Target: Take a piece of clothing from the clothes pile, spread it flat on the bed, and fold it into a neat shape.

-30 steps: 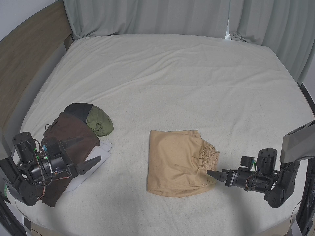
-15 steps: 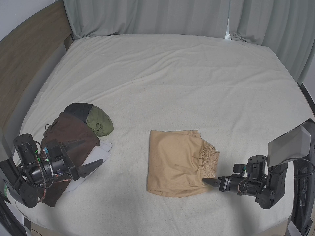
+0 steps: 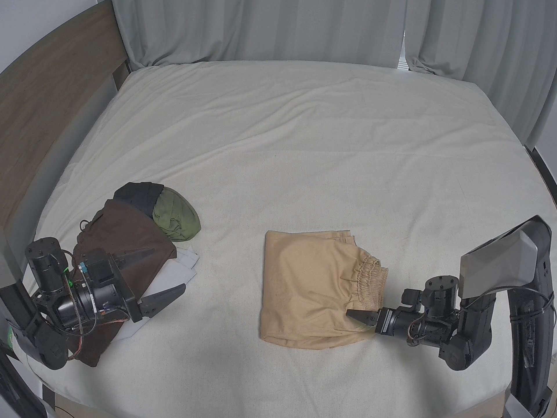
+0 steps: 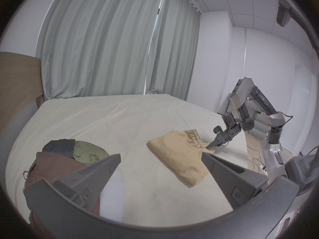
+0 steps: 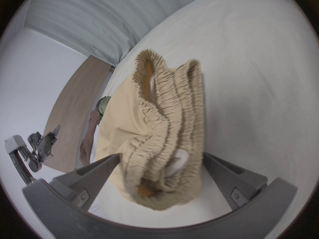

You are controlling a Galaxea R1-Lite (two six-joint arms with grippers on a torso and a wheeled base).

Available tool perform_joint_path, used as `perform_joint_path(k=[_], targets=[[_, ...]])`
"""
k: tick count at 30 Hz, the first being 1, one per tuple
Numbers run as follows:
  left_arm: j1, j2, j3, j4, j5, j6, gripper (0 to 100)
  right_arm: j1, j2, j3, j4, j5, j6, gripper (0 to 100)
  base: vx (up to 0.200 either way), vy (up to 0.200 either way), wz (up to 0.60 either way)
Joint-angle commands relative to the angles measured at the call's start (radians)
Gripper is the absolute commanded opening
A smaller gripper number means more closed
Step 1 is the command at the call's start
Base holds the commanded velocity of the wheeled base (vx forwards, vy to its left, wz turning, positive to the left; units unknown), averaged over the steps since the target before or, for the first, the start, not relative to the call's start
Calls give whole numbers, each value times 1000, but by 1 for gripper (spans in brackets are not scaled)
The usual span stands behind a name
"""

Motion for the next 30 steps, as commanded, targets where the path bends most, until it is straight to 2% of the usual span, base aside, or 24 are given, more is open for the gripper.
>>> perform_joint_path(k=[1, 5, 20, 21, 30], targets=[[1, -3, -1, -1, -1, 0, 100, 50, 9, -45, 1, 0, 76, 100, 0, 0, 0], [1, -6, -10, -1, 0, -2, 100, 73, 3, -63, 1, 0, 132, 100, 0, 0, 0], [-4, -8, -21, -4, 5, 0, 100, 75, 1, -62, 1, -1, 135, 100, 0, 0, 0], [-4, -8, -23, -4, 5, 0, 100, 75, 1, -62, 0, -1, 133, 0, 0, 0, 0], [-8, -9, -27, -7, 6, 0, 100, 78, 6, -65, 1, -32, 133, 0, 0, 0, 0]])
